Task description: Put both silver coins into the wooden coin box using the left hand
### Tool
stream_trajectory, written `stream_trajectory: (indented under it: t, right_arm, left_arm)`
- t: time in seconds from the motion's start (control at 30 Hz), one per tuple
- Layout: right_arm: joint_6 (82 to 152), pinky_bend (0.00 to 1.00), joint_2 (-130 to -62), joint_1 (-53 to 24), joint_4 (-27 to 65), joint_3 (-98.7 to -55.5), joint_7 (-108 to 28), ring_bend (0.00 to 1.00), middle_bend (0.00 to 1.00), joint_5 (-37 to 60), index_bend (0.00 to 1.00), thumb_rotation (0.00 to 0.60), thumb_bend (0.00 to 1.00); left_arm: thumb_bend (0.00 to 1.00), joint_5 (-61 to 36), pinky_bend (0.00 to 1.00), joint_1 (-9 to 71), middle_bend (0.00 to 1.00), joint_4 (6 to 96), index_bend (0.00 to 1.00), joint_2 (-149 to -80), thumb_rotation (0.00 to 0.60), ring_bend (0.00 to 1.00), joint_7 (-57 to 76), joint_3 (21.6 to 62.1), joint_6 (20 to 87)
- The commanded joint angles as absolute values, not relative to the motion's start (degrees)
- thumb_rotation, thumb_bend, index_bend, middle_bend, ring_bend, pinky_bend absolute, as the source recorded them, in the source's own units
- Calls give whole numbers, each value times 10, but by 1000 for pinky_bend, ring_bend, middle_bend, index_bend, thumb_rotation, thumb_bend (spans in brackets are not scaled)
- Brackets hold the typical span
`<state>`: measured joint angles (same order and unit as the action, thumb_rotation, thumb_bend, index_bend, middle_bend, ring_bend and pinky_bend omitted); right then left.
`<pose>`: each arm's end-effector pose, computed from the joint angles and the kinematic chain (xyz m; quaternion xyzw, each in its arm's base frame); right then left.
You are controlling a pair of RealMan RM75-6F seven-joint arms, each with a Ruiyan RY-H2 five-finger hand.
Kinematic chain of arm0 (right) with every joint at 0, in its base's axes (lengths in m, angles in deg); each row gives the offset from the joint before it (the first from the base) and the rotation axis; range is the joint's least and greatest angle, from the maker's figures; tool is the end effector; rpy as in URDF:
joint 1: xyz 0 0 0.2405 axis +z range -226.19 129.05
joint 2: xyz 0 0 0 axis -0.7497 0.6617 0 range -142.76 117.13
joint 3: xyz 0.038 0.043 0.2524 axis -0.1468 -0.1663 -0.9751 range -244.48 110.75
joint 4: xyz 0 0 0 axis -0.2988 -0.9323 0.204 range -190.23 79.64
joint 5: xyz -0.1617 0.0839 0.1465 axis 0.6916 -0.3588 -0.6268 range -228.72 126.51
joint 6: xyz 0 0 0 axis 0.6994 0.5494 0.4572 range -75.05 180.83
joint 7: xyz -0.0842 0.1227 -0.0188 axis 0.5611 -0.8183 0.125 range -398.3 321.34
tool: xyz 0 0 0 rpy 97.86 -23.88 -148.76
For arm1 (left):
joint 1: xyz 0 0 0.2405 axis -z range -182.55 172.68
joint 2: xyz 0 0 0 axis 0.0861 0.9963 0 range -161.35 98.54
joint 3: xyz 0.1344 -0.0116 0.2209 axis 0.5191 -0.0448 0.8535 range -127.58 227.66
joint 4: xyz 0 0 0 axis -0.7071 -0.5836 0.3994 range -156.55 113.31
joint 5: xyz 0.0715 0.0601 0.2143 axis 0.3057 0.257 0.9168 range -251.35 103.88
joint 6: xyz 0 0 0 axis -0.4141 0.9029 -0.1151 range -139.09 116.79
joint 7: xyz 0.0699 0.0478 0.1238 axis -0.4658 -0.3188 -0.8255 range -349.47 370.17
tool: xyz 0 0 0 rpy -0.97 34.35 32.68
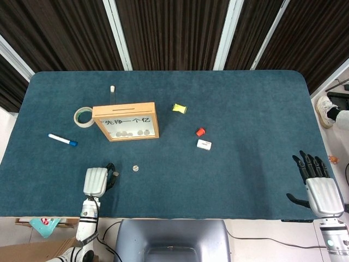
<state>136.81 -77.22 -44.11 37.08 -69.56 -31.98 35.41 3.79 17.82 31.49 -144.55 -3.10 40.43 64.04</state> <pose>-0.3235 -0.1862 0.1329 0.6205 -0.3614 0.3506 0.6011 -0.2499 0.2923 -0.0937 -0.6226 -0.3726 -0.3909 0.5664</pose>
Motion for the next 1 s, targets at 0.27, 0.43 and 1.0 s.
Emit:
stream_trajectory:
  t: [0.27, 0.43, 1.0]
  right_arm:
    - [1368, 0, -771, -441, 371, -695, -322, 0, 0, 353, 0, 600, 170]
    - [1367, 0, -769, -441, 372, -695, -323, 0, 0, 352, 0, 600, 170]
    - [1365, 0, -768, -441, 373, -696, -320, 0, 0, 349, 0, 600, 170]
  left_arm:
    - [376, 44, 1000, 182, 1000, 301, 559, -1451, 600, 1000, -13, 407, 641]
    - [380, 48, 1000, 184, 1000, 292, 559, -1455, 600, 1000, -1, 407, 643]
    - [480, 52, 1000, 190, 1000, 286, 593, -1457, 600, 1000, 7, 405, 647]
